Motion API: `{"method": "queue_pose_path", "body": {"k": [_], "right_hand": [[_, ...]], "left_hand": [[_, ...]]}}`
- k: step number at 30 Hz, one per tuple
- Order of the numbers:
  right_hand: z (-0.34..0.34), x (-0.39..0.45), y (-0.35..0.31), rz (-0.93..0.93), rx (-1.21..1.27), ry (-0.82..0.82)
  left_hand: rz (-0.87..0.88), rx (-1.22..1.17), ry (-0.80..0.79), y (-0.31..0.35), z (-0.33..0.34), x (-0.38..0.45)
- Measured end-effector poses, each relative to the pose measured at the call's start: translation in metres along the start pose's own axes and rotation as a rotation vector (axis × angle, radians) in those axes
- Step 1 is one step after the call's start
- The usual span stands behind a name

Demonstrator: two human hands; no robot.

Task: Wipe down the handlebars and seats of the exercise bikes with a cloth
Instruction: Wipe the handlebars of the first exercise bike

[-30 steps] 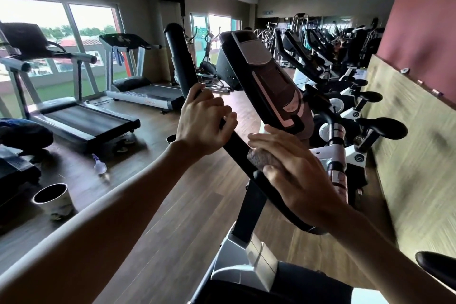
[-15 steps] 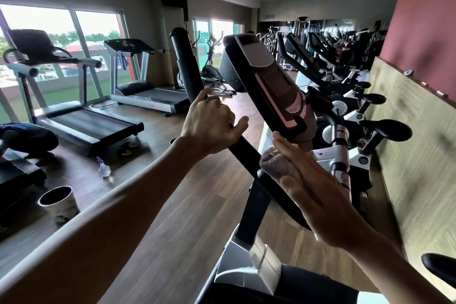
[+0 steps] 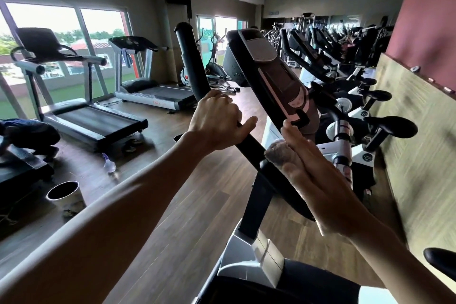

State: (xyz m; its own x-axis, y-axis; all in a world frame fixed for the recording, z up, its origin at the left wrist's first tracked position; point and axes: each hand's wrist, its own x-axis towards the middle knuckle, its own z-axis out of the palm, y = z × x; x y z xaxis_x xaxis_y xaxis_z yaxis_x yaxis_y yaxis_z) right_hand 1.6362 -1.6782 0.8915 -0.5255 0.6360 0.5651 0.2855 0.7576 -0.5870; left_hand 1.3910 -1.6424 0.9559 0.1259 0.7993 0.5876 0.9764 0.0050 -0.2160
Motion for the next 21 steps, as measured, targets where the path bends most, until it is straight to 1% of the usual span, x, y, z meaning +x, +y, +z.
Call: {"method": "queue_pose_path", "body": {"k": [2,5,9,14,18,21], "right_hand": [[0.005,0.021,-0.005,0.033,-0.028,0.027],[0.014,0.038,-0.008,0.046,-0.079,0.054],[0.013,0.015,-0.003,0.018,-0.078,0.078],[0.006,0.014,-0.007,0.043,-0.048,0.034],[0.009,0.04,-0.012,0.015,-0.127,0.044],[0.012,0.035,-0.006,-0.01,-0.162,0.05]], "left_hand": [[0.011,-0.046,0.055,0.0,0.005,-0.004],[0.078,-0.075,0.154,0.0,0.011,-0.011],[0.118,-0.118,0.198,0.0,0.013,-0.015],[0.181,-0.07,0.12,0.004,0.006,-0.014],[0.316,0.007,0.029,0.002,-0.003,-0.004],[0.399,0.037,-0.044,0.002,-0.007,0.002]]}}
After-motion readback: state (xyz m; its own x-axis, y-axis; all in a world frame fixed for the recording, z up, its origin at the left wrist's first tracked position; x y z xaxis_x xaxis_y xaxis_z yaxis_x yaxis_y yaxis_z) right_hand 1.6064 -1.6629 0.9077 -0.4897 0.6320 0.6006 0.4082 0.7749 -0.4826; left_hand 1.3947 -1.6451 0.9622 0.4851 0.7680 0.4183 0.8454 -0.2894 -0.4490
